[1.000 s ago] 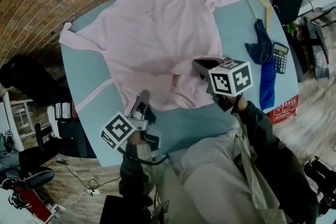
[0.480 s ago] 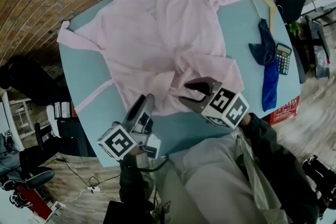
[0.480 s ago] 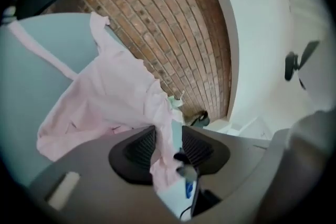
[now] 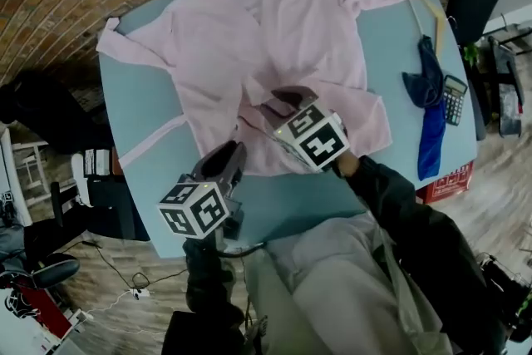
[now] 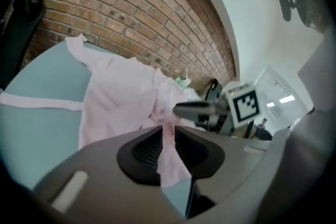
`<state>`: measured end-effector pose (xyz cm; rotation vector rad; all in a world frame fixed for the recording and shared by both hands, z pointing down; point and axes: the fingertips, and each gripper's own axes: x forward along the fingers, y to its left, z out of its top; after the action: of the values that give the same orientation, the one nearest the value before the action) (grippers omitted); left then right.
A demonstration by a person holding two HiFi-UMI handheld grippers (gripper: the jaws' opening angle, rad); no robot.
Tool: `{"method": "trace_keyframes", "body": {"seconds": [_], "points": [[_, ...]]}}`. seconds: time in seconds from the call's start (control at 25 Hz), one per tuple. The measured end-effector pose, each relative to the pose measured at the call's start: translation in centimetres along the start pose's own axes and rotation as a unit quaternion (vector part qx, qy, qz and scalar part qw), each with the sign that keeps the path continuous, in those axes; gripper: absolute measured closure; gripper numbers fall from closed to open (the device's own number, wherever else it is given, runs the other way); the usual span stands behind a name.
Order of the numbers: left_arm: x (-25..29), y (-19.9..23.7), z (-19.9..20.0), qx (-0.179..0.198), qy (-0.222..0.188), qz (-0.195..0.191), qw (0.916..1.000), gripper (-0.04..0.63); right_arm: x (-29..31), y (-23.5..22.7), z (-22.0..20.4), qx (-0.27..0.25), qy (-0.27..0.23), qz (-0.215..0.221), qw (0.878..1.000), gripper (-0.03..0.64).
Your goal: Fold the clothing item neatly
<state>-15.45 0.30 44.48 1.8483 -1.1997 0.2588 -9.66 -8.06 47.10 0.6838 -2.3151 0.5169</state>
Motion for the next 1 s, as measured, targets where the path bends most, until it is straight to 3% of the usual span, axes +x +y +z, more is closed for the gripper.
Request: {"method": "trace_keyframes", "body": {"seconds": [0.08,0.16,0.2,0.28,0.32,0.36,0.44,0.56,0.6,0.68,0.76,0.8,0.88,1.0], "points": [[-0.1,2.8,-4.0,0.014,0.049,0.045,0.9977,0.513,-2.2,-2.1,-0.3,-0.015,0.003,-0.020,1.000,0.479],[0.1,4.4,-6.9,0.085,0.080,0.093,0.9888,0.502,-4.4,-1.4,-2.0,-0.036,0.005,0.002,0.999,0.479],[0.4,4.8,-7.9,0.141,0.092,0.114,0.9791,0.481,-5.2,0.1,-3.3,-0.049,0.012,0.031,0.998,0.479],[0.9,5.2,-10.1,0.246,0.135,0.137,0.9499,0.485,-5.6,3.3,-6.5,-0.083,0.049,0.084,0.992,0.479],[0.8,5.2,-11.5,0.272,0.161,0.138,0.9386,0.528,-5.5,4.0,-8.5,-0.100,0.078,0.090,0.988,0.479],[0.4,5.2,-12.8,0.276,0.180,0.135,0.9346,0.551,-5.4,3.7,-10.6,-0.110,0.108,0.080,0.985,0.479],[-1.6,5.8,-15.5,0.233,0.207,0.128,0.9415,0.586,-6.1,0.8,-14.5,-0.086,0.157,0.032,0.983,0.479],[-5.1,6.5,-18.3,0.151,0.237,0.106,0.9537,0.586,-8.7,-4.2,-18.4,0.026,0.194,-0.015,0.980,0.479],[-5.7,5.5,-17.5,0.139,0.215,0.088,0.9628,0.586,-9.5,-4.8,-18.9,0.048,0.199,-0.011,0.979,0.479],[-5.1,2.4,-12.8,0.145,0.118,0.051,0.9810,0.586,-10.5,-4.3,-18.8,0.056,0.196,0.017,0.979,0.482],[-2.8,0.2,-7.7,0.190,0.036,0.042,0.9802,0.586,-10.0,-3.2,-18.7,0.042,0.192,0.041,0.980,0.482],[-1.3,0.0,-6.5,0.213,0.029,0.043,0.9758,0.586,-9.6,-2.8,-19.1,0.033,0.200,0.048,0.978,0.482],[1.8,1.0,-7.3,0.223,0.068,0.035,0.9719,0.586,-9.1,-2.5,-20.3,0.015,0.226,0.052,0.973,0.482],[2.8,3.4,-10.9,0.144,0.117,0.016,0.9826,0.586,-9.7,-3.1,-21.7,0.025,0.237,0.047,0.970,0.498]]}}
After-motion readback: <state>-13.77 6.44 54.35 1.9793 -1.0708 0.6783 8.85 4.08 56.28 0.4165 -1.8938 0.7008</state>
